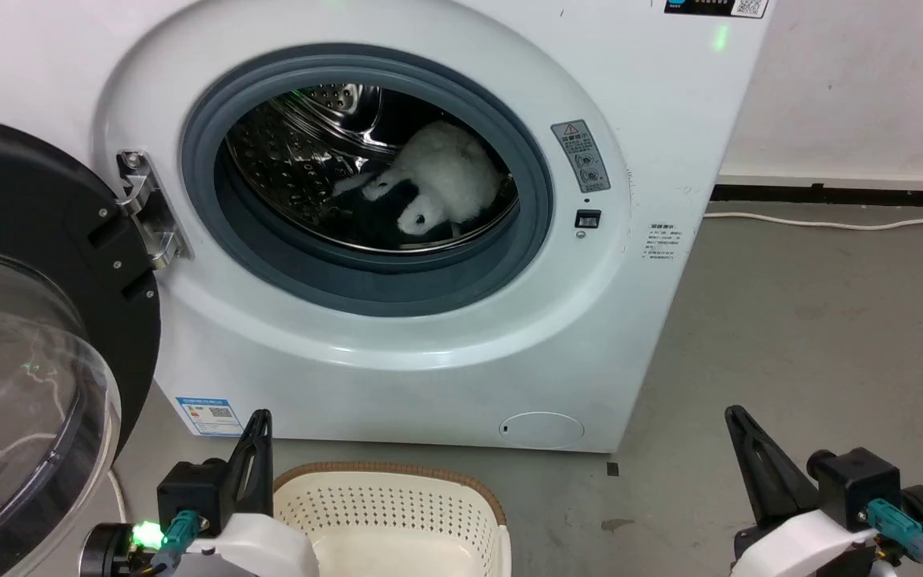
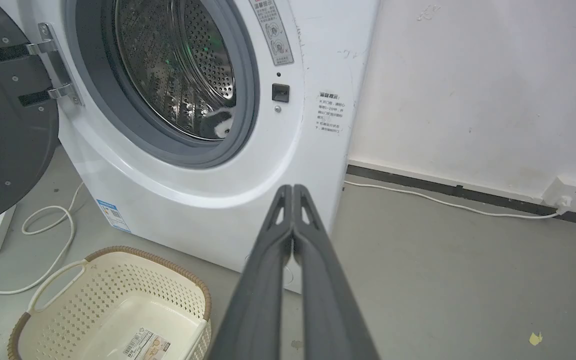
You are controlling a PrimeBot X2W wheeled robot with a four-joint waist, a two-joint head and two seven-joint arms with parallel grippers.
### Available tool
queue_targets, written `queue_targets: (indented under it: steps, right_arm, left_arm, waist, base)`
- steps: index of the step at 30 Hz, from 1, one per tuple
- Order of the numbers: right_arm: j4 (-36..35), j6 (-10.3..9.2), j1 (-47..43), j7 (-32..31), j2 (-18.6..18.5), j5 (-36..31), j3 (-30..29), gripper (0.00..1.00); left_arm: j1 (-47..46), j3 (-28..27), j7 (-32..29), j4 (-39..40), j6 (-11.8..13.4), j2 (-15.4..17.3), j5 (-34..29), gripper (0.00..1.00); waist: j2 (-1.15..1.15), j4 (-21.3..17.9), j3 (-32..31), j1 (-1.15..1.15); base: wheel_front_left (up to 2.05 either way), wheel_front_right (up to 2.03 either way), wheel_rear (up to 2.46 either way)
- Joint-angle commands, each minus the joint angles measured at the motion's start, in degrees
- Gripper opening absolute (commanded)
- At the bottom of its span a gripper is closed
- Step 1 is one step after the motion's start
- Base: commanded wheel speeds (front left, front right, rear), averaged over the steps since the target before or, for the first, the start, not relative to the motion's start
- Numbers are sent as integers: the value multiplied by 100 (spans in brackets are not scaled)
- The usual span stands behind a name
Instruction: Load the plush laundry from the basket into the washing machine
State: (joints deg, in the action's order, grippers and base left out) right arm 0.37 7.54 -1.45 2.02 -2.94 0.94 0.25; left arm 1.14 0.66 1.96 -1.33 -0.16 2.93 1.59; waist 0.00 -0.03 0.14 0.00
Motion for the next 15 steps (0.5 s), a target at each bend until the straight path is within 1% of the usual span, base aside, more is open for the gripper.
queue_targets:
  steps: [1,15]
  right_arm:
    - [-28,-5,100,-45,5,-35,-17,0]
    - [-37,-5,144,-198,6,-92,-25,0]
  left_arm:
    - [-83,-33,-40,47,14,-3,-55,0]
    - [-113,-66,-192,131,16,-5,-156,0]
  waist:
    - [0,0,-2,0]
    - [0,3,-14,0]
  base:
    - [0,0,0]
    - [0,0,0]
